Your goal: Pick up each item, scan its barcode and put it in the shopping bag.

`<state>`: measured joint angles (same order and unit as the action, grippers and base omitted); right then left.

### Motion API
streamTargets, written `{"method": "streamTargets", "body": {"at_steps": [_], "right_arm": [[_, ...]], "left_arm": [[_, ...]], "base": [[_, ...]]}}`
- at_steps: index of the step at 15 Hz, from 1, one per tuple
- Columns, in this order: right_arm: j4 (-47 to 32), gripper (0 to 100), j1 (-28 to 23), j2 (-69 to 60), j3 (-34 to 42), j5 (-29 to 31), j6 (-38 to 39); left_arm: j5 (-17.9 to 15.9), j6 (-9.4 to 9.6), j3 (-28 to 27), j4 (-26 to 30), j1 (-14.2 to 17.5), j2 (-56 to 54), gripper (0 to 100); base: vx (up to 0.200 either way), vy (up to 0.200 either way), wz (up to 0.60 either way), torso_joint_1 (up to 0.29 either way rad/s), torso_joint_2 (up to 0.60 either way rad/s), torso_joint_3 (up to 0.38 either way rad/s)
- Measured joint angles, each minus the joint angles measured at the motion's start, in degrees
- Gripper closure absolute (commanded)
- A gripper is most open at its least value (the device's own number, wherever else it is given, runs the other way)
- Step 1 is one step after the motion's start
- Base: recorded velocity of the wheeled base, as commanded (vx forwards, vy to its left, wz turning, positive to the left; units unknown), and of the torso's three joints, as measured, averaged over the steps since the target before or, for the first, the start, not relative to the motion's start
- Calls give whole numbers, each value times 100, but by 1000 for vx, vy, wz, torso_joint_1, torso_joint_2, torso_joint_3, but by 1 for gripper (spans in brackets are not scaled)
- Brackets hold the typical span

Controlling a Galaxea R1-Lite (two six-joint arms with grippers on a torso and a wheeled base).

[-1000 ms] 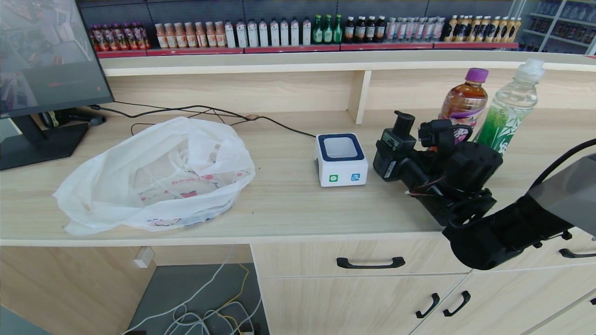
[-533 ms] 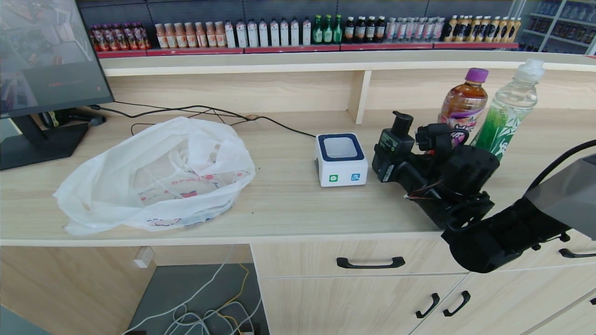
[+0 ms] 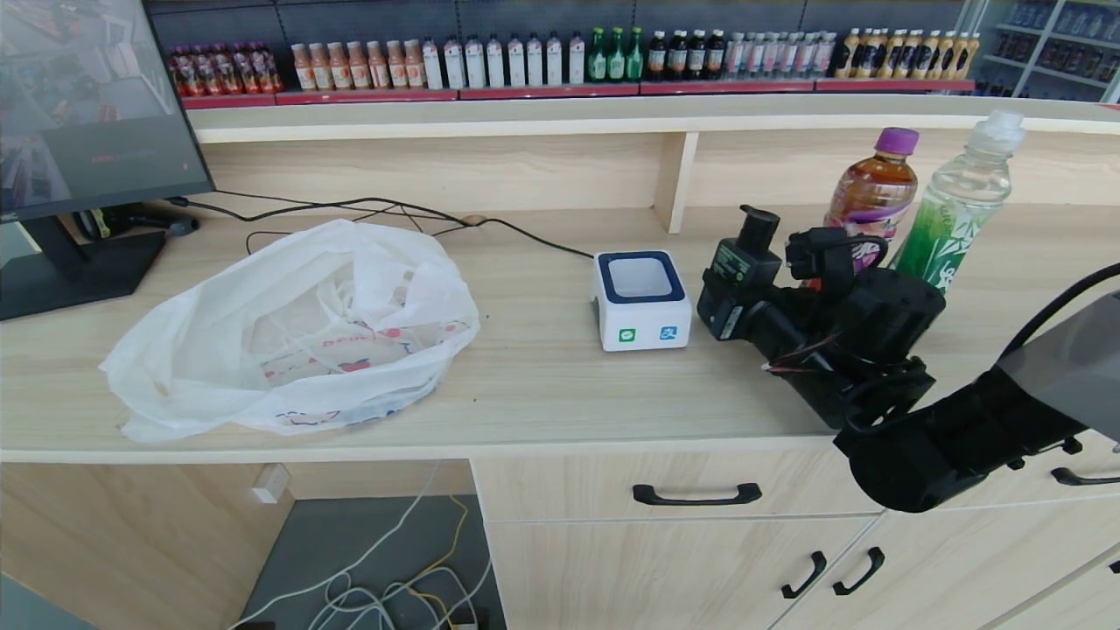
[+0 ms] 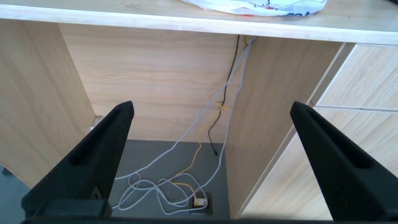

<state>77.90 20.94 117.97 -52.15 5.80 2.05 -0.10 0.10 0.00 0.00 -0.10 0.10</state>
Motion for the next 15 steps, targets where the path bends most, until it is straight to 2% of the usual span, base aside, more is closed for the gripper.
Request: {"method": "streamTargets", "body": {"at_steps": [3, 7, 10, 15], "right_arm": [[71, 100, 177, -461, 240, -30, 372], [589, 100, 706, -1163, 560, -94, 468], [631, 100, 1108, -1681, 846, -649, 427], [567, 100, 2087, -2789, 2228, -733, -205]], "left_arm": [[0, -2, 0, 0, 0, 0, 0], [0, 0, 0, 2, 0, 0, 0], [2, 0, 0, 0, 0, 0, 0], [2, 0, 0, 0, 0, 0, 0]], "base": [[0, 0, 0, 0, 0, 0], [0, 0, 0, 0, 0, 0], [0, 0, 0, 0, 0, 0], [0, 0, 0, 0, 0, 0]]}}
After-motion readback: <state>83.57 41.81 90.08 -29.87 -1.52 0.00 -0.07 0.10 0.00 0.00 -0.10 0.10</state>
